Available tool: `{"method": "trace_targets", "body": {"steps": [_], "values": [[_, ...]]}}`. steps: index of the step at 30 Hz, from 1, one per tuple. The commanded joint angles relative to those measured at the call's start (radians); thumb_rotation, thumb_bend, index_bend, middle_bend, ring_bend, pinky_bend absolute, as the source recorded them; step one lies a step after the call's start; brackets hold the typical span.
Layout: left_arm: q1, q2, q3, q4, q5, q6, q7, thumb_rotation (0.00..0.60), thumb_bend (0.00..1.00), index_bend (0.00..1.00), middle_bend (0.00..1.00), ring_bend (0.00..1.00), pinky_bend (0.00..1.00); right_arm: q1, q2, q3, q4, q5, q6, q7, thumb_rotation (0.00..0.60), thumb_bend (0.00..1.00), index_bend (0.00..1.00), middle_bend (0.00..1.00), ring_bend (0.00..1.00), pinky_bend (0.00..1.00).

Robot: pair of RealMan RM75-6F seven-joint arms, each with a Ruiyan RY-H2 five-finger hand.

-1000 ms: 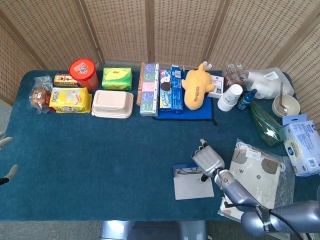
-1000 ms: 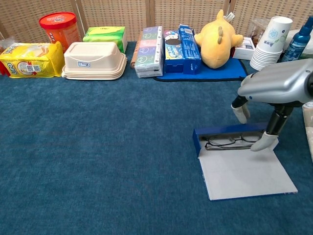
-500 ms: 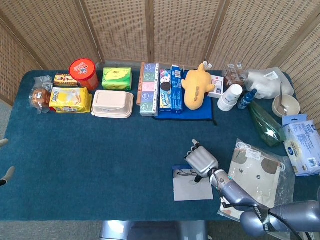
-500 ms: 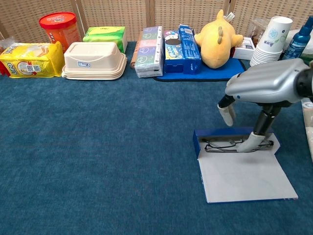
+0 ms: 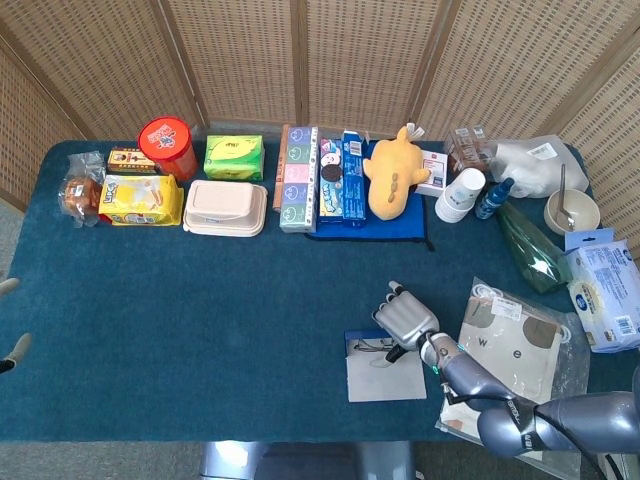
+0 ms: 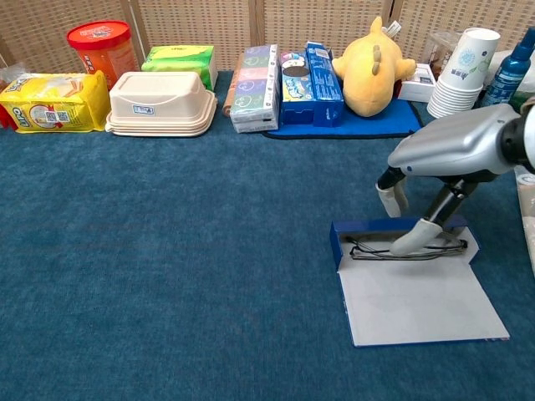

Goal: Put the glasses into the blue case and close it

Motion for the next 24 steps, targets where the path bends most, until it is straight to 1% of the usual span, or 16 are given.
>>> {"method": "trace_targets", "body": {"steps": [1, 7, 10, 20, 24], "values": [[-0.002, 0.0, 0.0, -0.003, 0.002, -0.001, 0.003, 0.586, 0.29, 0.15, 0.1, 0.02, 0.0, -0.012, 0.013, -0.016, -0.025, -0.015, 0.015, 0.005, 0.099, 0.09, 0.36, 0.36, 0.22, 0.11], [-0.001, 0.001, 0.001, -0.008, 0.003, 0.0, 0.009, 0.588, 0.29, 0.15, 0.1, 0.02, 0.0, -0.043, 0.039, -0.043, -0.08, -0.075, 0.042, 0.02, 0.101, 0.09, 0.36, 0.36, 0.23, 0.11], [-0.001, 0.002, 0.002, -0.011, 0.004, 0.0, 0.01, 0.587, 0.29, 0.15, 0.1, 0.02, 0.0, -0.054, 0.044, -0.045, -0.094, -0.107, 0.04, 0.034, 0.099, 0.09, 0.36, 0.36, 0.23, 0.11], [0.007, 0.002, 0.006, -0.012, 0.002, 0.007, 0.011, 0.587, 0.29, 0.15, 0.1, 0.02, 0.0, -0.061, 0.029, -0.034, -0.095, -0.162, 0.012, 0.064, 0.099, 0.09, 0.36, 0.36, 0.23, 0.11], [0.006, 0.003, 0.006, -0.01, 0.002, 0.004, 0.009, 0.583, 0.29, 0.15, 0.1, 0.02, 0.0, -0.058, 0.02, -0.033, -0.075, -0.152, 0.013, 0.057, 0.102, 0.08, 0.36, 0.36, 0.23, 0.11]]}}
